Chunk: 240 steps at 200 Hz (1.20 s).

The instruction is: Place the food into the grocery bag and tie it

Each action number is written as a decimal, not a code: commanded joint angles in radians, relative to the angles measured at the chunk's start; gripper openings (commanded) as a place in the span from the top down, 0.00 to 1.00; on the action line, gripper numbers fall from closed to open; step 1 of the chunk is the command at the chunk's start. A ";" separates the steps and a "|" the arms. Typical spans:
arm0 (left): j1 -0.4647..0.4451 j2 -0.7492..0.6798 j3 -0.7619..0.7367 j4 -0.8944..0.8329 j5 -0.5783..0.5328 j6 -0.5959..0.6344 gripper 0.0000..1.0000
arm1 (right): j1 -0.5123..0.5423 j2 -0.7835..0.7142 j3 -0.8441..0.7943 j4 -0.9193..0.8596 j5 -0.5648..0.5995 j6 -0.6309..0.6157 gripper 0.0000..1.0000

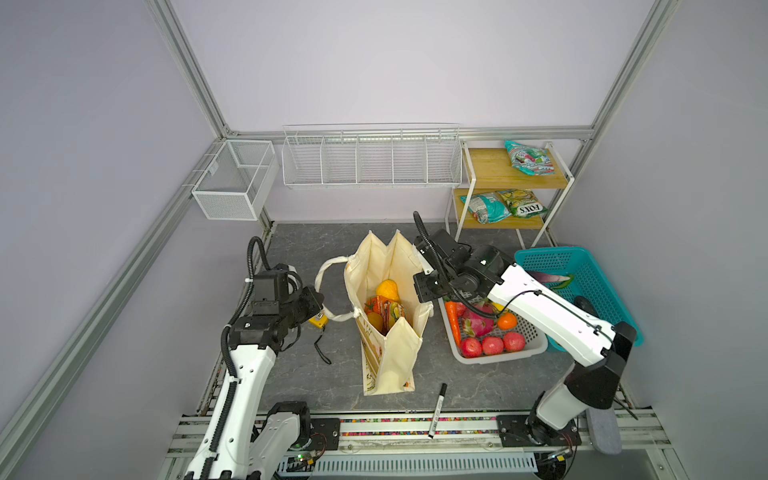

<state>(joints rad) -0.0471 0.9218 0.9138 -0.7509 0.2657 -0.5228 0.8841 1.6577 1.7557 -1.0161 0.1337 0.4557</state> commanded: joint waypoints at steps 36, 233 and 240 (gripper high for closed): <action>0.084 -0.014 0.049 -0.097 -0.127 0.067 1.00 | 0.035 0.040 0.054 -0.004 0.000 -0.008 0.89; 0.157 -0.001 0.039 -0.091 -0.058 0.097 1.00 | 0.037 0.004 0.102 -0.030 0.057 -0.035 0.45; 0.158 0.000 0.037 -0.091 -0.058 0.098 1.00 | 0.037 0.004 0.115 -0.033 0.064 -0.040 0.42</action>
<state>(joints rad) 0.1013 0.9230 0.9447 -0.8402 0.2096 -0.4385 0.9134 1.6871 1.8214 -1.0325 0.1654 0.4393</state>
